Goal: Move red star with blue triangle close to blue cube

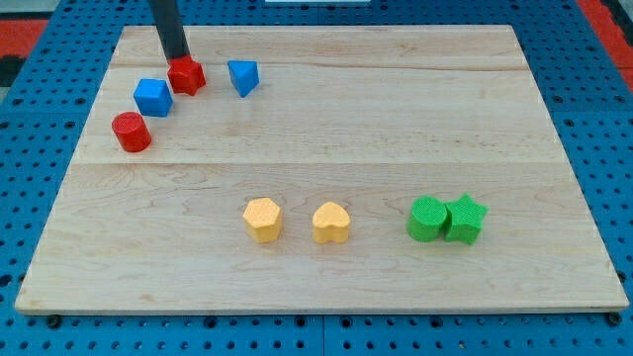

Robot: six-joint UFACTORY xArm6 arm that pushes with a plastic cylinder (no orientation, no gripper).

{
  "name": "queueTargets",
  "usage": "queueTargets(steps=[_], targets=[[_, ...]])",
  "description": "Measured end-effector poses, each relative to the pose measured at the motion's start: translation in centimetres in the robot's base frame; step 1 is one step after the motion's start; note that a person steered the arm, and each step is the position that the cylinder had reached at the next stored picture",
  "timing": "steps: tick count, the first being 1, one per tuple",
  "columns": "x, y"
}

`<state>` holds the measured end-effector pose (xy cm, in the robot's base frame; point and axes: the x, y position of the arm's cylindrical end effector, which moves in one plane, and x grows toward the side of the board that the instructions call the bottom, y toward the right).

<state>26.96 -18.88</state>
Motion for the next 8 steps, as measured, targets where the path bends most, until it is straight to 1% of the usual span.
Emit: queueTargets(steps=[1, 2, 3, 4, 5, 7, 8], targets=[[-1.4, 0.4], [-5.3, 1.4], [-5.1, 3.9], [-4.1, 9.2], [-3.2, 12.4], [3.1, 10.1], [4.4, 6.7]])
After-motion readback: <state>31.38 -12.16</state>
